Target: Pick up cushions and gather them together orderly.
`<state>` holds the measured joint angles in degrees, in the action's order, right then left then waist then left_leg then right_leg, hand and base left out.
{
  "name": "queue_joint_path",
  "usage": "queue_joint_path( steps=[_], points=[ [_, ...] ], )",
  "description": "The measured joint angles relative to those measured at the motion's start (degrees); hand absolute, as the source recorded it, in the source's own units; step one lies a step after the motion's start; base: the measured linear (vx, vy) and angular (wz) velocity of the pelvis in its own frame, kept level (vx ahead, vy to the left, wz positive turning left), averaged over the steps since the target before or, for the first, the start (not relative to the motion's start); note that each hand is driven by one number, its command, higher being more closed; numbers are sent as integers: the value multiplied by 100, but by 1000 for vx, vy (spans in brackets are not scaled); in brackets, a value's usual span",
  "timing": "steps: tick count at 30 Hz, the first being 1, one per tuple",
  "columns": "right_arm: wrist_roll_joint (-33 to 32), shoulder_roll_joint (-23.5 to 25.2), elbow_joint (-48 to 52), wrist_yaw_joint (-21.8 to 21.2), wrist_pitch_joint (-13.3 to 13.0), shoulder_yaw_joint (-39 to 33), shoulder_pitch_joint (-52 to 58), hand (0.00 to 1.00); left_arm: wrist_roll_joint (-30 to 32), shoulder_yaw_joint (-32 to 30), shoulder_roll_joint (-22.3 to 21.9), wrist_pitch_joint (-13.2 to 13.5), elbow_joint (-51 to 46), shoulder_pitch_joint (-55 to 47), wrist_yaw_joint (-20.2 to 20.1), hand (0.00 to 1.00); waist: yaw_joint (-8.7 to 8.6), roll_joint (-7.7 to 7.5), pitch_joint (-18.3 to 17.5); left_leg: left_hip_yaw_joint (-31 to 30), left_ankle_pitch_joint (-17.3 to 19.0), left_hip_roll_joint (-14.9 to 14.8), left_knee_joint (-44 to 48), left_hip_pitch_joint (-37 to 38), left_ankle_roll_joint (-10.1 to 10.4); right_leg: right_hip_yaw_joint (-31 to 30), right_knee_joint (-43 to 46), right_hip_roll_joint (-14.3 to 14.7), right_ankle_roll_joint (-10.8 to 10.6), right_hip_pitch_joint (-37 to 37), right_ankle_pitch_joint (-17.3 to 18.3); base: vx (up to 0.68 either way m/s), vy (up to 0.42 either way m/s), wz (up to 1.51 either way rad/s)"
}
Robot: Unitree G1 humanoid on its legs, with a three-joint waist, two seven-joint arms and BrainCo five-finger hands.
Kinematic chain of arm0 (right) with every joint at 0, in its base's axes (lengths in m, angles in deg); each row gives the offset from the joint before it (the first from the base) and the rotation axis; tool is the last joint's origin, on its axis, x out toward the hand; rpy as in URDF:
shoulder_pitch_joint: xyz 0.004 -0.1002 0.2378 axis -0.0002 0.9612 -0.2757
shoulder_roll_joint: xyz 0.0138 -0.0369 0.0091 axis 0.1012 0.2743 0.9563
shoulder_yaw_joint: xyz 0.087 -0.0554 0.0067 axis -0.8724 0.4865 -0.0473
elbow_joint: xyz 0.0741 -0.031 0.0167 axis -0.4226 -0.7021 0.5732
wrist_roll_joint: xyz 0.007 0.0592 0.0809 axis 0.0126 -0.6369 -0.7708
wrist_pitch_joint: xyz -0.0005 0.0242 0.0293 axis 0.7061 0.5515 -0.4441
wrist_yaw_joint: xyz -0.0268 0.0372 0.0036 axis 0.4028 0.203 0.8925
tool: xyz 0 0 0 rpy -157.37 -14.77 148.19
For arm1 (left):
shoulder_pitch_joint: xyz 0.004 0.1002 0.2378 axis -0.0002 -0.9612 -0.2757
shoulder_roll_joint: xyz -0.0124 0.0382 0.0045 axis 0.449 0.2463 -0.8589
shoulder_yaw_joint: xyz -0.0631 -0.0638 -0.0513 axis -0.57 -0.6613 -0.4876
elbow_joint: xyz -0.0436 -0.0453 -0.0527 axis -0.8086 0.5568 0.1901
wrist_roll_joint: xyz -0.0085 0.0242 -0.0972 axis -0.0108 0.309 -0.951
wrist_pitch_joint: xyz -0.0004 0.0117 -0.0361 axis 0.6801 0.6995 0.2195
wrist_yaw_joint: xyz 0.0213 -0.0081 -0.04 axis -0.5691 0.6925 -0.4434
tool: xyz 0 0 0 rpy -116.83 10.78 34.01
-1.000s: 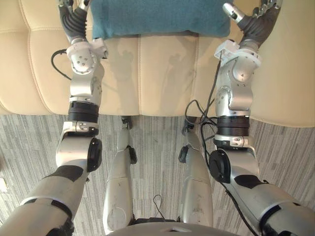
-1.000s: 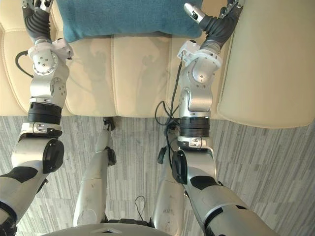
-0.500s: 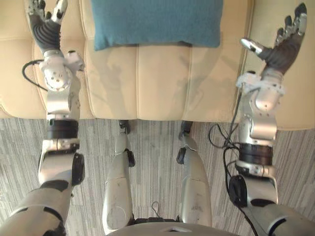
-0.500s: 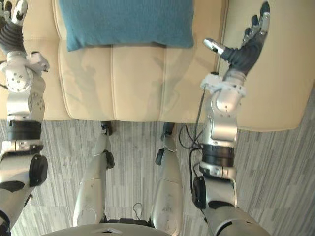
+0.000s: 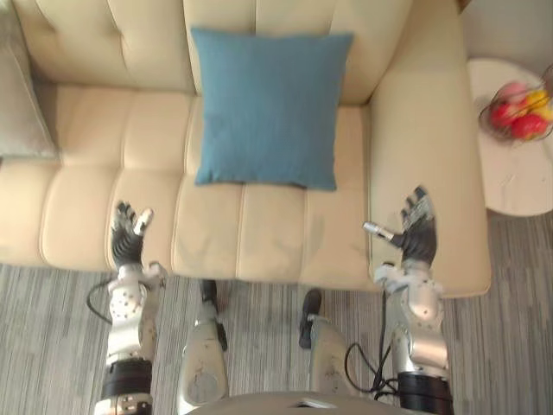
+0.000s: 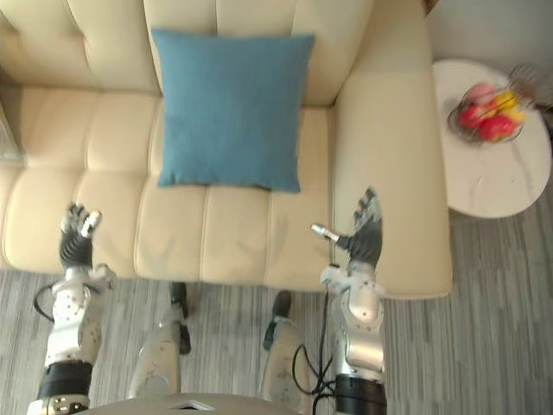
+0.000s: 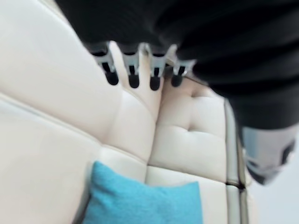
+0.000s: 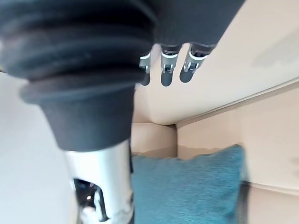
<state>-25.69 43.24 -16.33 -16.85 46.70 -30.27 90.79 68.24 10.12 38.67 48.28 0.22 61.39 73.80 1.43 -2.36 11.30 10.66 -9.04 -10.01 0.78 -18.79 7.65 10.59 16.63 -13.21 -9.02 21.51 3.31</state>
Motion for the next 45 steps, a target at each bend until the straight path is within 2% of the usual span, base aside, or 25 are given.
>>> queue_joint_path(
  steps=[3,5,8,15,20,28,40,43,44,45],
  points=[
    [118,169,-1018,-66,57,-6,286,0,186,-1,-128,-120,929,-270,-48,0,-21,7,-289,116,104,-54,-13,281,36,-78,-263,95,-14,-315,-43,95,-6,-21],
    [118,175,-1706,-115,112,-24,339,0,296,-61,-145,-171,1586,-294,-58,0,-42,19,-317,188,107,-88,-96,568,38,-93,-430,148,-5,-601,-99,73,6,-18],
    [53,248,-2979,-119,175,-236,392,0,435,-377,-246,-286,2693,-369,-44,0,-135,95,-603,235,115,-86,-285,1031,51,-85,-775,196,-30,-1107,-185,41,22,-6],
    [169,213,-4653,-134,339,-620,429,0,942,-565,-264,-380,3616,-602,-95,0,-184,185,-864,218,180,-39,-521,1589,98,-50,-1387,236,-47,-1809,-352,19,18,-2],
    [190,71,-5120,-234,435,-685,274,0,1176,-531,-252,-493,3938,-628,-266,0,-224,176,-914,175,193,4,-558,1733,97,-6,-1578,223,-68,-2069,-411,-20,13,6],
    [393,7,-5555,-238,545,-903,42,0,1408,-478,-202,-550,4150,-660,-321,0,-292,186,-920,108,238,35,-562,2065,129,44,-1653,210,-45,-2478,-414,2,0,1],
    [400,-115,-5794,-223,568,-939,-14,0,1407,-308,-132,-562,4194,-653,-321,0,-364,247,-867,171,362,23,-563,2044,140,21,-1701,226,-75,-2530,-332,-2,-3,0],
    [392,-120,-5809,-188,567,-943,1,0,1407,-266,-114,-594,4193,-500,-313,0,-445,183,-762,163,302,17,-518,1859,45,307,-1622,215,-72,-2525,-197,57,-12,45],
    [391,-105,-5779,-181,567,-950,-19,0,1407,-263,-96,-611,4197,-433,-309,0,-478,147,-665,725,442,-81,-198,1733,-139,356,-1547,157,-86,-2534,-58,57,2,45],
    [388,-104,-5762,-177,567,-951,-17,0,1407,-257,-101,-612,4197,-378,-308,0,-485,152,-614,914,534,-123,25,1687,-211,321,-1490,132,-90,-2529,20,70,15,47]
  ],
)
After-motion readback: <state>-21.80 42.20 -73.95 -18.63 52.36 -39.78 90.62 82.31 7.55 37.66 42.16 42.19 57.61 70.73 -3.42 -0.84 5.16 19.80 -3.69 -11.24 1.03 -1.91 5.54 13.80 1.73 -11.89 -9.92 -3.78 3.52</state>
